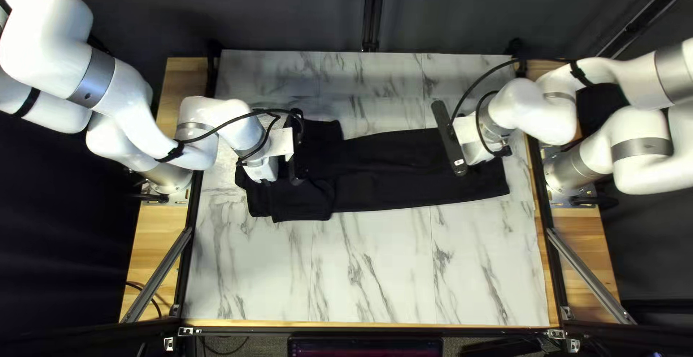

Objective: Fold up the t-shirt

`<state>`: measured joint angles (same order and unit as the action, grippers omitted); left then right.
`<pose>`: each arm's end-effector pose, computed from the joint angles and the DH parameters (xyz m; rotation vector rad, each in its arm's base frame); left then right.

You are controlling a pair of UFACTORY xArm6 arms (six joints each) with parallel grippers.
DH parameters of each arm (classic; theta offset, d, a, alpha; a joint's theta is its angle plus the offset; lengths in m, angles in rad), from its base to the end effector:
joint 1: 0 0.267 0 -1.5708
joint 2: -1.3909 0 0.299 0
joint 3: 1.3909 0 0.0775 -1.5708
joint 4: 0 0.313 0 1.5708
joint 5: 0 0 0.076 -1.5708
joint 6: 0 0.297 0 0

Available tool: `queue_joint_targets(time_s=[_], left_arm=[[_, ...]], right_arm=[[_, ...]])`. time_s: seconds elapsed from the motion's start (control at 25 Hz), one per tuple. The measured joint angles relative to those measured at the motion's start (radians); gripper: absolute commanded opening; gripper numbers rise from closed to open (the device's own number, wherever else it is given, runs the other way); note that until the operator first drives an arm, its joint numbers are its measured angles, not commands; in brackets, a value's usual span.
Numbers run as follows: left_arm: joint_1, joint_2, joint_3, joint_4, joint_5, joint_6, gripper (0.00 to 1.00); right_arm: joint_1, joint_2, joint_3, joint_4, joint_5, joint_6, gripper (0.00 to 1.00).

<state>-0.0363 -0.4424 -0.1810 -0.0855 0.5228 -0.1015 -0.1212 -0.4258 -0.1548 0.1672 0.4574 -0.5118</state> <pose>0.2733 -0.0170 0.0592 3.0775 0.2114 0.1499 0.2756 -0.0230 0.0529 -3.0700 -0.3781 -0.2208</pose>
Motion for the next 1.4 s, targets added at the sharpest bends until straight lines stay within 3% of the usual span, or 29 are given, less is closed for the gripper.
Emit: queue_joint_targets(time_s=[0.32,0.64,0.96,1.12,1.4], left_arm=[[0.008,0.004,-0.011,-0.01,0.008,0.021,0.05],[0.016,0.014,-0.016,-0.017,0.007,0.037,0.05],[0.022,0.02,-0.019,-0.026,0.006,0.05,0.05],[0.023,0.022,-0.02,-0.026,0.007,0.05,0.05],[0.023,0.029,-0.023,-0.031,0.002,0.055,0.05]], right_arm=[[-0.082,-0.095,0.07,-0.053,0.058,0.003,0.98],[-0.05,-0.191,0.13,-0.075,0.125,0.084,1.0],[-0.028,-0.128,0.147,-0.063,0.107,0.114,1.0],[0.009,-0.134,0.145,-0.055,0.122,0.145,1.0],[0.155,-0.227,0.139,-0.081,0.213,0.324,1.0]])
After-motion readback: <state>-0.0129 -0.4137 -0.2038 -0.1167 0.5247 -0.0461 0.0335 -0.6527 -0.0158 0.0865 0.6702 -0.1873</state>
